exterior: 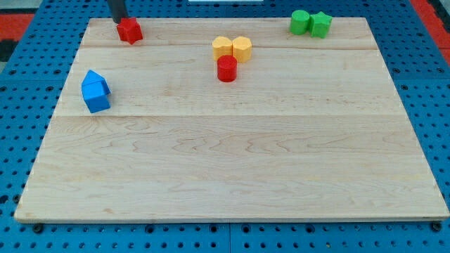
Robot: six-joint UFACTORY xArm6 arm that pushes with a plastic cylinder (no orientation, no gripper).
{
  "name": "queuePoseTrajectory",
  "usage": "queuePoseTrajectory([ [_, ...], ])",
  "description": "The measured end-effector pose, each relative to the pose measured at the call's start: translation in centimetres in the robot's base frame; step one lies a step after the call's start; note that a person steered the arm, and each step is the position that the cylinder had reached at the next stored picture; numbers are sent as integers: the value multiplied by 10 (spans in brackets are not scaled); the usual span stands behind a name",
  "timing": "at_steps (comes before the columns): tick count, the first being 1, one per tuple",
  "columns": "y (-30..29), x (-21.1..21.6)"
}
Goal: Push the red circle towards the bottom left
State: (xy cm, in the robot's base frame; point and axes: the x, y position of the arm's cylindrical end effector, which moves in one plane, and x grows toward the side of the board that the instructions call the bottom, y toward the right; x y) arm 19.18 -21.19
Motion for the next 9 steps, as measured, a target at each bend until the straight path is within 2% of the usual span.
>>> queuePoseTrajectory([
  [1, -10, 2],
  [3, 33, 105],
  [4, 90, 121],
  [5, 103, 124],
  [8, 237, 132],
  [9, 284, 157],
])
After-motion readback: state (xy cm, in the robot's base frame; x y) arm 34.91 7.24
